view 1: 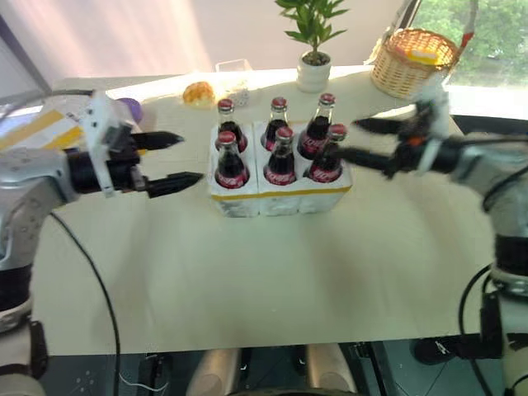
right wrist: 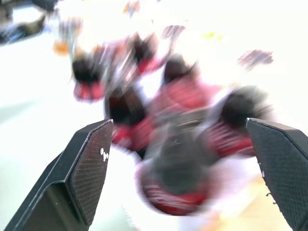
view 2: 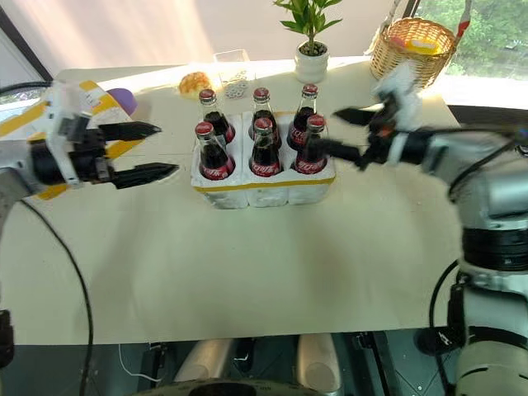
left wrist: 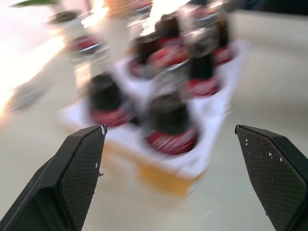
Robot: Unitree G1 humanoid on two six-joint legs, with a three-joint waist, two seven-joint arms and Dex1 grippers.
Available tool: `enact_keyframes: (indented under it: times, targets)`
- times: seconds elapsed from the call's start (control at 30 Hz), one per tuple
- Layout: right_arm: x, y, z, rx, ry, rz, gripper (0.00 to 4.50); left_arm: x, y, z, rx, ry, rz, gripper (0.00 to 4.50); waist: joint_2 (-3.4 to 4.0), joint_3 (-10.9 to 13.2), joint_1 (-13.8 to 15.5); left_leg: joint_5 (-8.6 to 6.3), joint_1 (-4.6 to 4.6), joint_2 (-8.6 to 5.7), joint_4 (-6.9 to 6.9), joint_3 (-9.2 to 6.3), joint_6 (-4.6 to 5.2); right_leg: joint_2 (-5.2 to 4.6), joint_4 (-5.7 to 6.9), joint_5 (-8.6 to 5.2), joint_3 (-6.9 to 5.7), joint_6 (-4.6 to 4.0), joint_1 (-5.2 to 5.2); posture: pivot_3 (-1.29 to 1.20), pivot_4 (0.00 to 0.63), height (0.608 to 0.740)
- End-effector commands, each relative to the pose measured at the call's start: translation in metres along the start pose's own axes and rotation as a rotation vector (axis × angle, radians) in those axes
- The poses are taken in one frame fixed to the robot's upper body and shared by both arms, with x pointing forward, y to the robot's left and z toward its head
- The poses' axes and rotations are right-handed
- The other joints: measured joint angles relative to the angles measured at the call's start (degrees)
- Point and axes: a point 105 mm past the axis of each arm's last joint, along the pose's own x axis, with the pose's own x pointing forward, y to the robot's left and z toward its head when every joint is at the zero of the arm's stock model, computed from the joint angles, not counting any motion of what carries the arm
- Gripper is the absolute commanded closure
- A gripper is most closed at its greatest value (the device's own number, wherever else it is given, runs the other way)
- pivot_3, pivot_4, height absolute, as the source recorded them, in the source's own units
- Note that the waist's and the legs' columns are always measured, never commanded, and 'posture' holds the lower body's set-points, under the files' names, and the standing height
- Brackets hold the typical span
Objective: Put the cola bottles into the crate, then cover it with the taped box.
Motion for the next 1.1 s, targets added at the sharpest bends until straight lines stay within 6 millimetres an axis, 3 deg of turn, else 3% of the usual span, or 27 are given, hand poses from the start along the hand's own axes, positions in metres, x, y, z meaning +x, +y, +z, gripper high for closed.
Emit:
enact_keyframes:
  times: [0.03,0.13,0.33,0.43,0.57,0.73,0.93,1.1]
  targets:
    - [-0.014,-0.001,0.017,0.013,-0.048,0.013,0.03,-0.031,0.021,0.007,0.125,0.045,0.194,0.0,-0.02,-0.02,0.08,0.02,0.04,0.0,-0.08,0.0,-0.02,-0.02,-0.03,0.0,0.0,0.0,0.01,0.0,0.15,0.74]
    - [-0.021,0.013,0.014,-0.047,-0.005,0.076,0.03,-0.067,0.039,-0.015,0.223,0.227,0.359,0.0,-0.02,-0.02,-0.05,0.02,0.04,0.02,-0.2,0.03,-0.03,-0.06,-0.07,-0.01,0.02,-0.01,-0.03,0.0,0.15,0.74]
    - [-0.033,0.048,0.002,-0.042,0.044,0.27,0.03,-0.15,0.073,-0.096,0.467,0.758,0.603,0.0,0.03,-0.01,0.18,0.01,0.01,0.06,-0.36,0.34,-0.02,-0.12,-0.07,0.0,0.35,-0.02,-0.24,0.0,0.15,0.74]
    - [-0.035,0.057,0.002,-0.046,0.044,0.313,0.03,-0.168,0.088,-0.126,0.562,0.896,0.663,0.0,0.0,-0.03,0.93,0.0,0.03,0.09,-0.31,0.32,-0.03,-0.12,-0.09,-0.01,0.35,-0.02,-0.2,0.0,0.15,0.74]
    - [-0.034,0.049,0.007,-0.054,0.032,0.273,0.03,-0.175,0.103,-0.148,0.618,0.957,0.691,0.0,-0.07,-0.05,1.72,-0.08,0.03,0.08,-0.24,0.37,-0.16,-0.13,-0.14,0.0,0.34,-0.01,-0.36,0.0,0.15,0.74]
    - [-0.036,0.042,0.012,-0.054,0.015,0.225,0.03,-0.162,0.126,-0.172,0.685,0.979,0.728,0.0,-0.2,-0.12,2.25,-0.01,-0.02,0.05,-0.25,0.4,-0.07,-0.1,0.02,0.04,0.27,-0.01,-0.33,0.0,0.15,0.74]
    - [-0.04,0.039,0.017,-0.062,0.015,0.187,0.03,-0.148,0.139,-0.186,0.707,1.004,0.76,0.0,-0.3,-0.16,1.57,0.01,-0.02,0.02,-0.25,0.56,0.0,-0.08,0.09,0.05,0.34,0.0,-0.38,0.0,0.15,0.74]
    - [-0.048,0.032,0.022,-0.063,0.015,0.134,0.03,-0.148,0.141,-0.193,0.686,1.025,0.779,0.0,-0.46,-0.18,1.26,0.0,-0.03,0.03,-0.23,0.61,0.02,-0.08,0.14,0.05,0.41,0.01,-0.42,0.0,0.15,0.74]
